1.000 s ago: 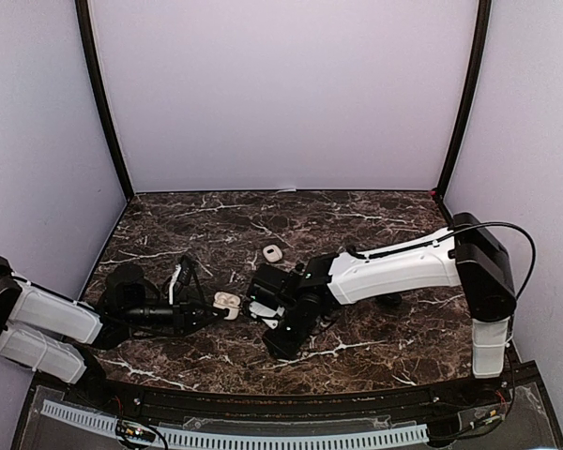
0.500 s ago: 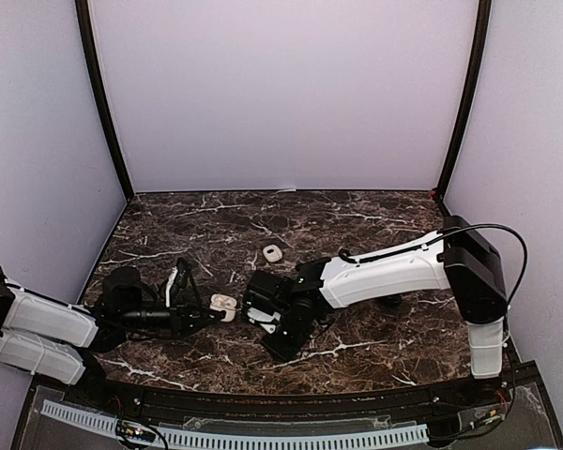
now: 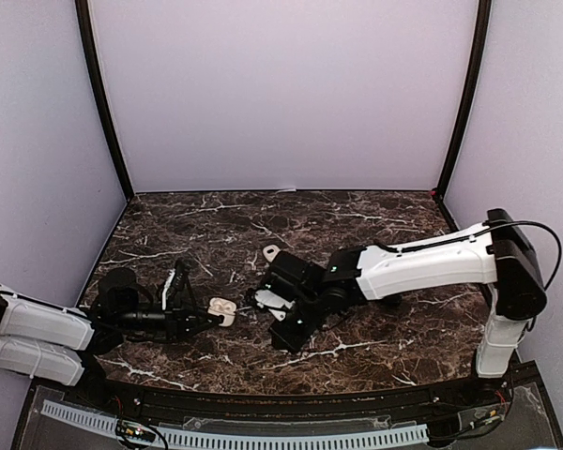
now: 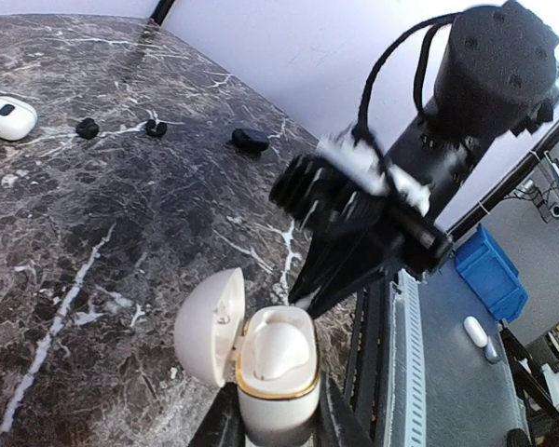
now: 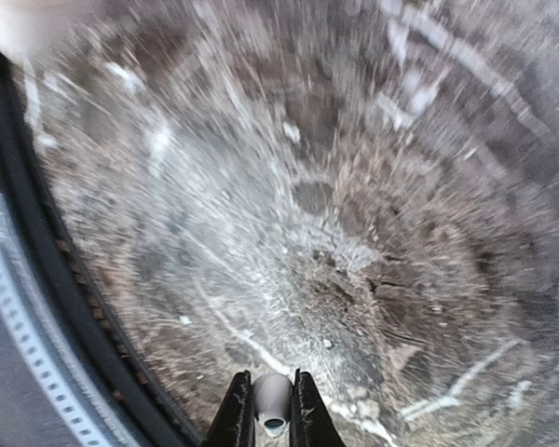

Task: Insert the wireless bluetooth earbuds into the charging case
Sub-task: Pick up the left earbud from the corner of the board.

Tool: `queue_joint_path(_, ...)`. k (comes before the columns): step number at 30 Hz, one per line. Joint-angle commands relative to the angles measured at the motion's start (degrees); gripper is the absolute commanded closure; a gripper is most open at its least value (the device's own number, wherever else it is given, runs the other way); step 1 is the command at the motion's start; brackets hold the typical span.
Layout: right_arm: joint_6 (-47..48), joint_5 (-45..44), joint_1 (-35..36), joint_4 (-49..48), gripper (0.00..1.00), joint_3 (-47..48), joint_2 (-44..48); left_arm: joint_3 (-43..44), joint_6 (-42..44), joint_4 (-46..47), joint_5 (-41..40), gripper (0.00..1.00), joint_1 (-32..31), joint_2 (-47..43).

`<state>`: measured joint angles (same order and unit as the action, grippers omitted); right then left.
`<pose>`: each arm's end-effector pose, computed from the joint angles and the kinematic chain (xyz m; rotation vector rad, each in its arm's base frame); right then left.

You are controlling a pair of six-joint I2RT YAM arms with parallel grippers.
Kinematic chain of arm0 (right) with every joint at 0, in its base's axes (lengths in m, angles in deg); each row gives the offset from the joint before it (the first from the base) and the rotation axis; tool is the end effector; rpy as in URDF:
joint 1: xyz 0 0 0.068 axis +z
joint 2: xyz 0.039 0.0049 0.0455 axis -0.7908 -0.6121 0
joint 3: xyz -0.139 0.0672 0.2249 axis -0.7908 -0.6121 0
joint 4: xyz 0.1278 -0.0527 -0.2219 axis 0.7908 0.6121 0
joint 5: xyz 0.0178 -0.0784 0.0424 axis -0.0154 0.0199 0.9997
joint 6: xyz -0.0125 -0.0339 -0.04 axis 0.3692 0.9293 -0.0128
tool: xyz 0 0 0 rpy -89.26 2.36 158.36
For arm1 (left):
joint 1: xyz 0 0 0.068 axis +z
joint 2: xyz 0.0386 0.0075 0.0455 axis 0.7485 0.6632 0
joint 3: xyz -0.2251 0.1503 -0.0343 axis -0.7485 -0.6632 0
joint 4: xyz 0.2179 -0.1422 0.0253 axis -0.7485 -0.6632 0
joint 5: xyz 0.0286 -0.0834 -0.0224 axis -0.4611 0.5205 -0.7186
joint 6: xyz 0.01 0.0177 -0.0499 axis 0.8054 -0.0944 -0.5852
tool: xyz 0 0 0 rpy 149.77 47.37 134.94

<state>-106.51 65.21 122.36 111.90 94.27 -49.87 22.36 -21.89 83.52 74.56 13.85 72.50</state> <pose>0.1288 0.3663 0.1896 -1.2933 2.5546 0.5252 0.1409 -0.1262 0.1578 0.7390 1.7766 -1.3612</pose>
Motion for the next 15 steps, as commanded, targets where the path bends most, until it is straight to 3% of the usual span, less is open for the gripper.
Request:
queue_joint_path(1,1.65,1.34,-1.39,-11.79,1.0,-3.83,9.45,0.08,0.76,5.23,8.37,1.0,0.08,1.76)
queue_joint_path(6,3.21,1.84,-1.46,-23.45,1.0,-10.38,17.17,0.78,1.62,8.84,8.94,1.0,-2.48,2.9)
queue_joint_path(12,3.2,2.39,-1.46,-40.47,1.0,-19.79,24.7,2.85,6.01,11.41,3.0,1.0,-8.86,3.78)
queue_joint_path(15,2.4,3.73,-1.51,-52.48,1.0,-25.69,28.11,3.0,6.11,16.91,0.12,1.0,-10.84,4.64)
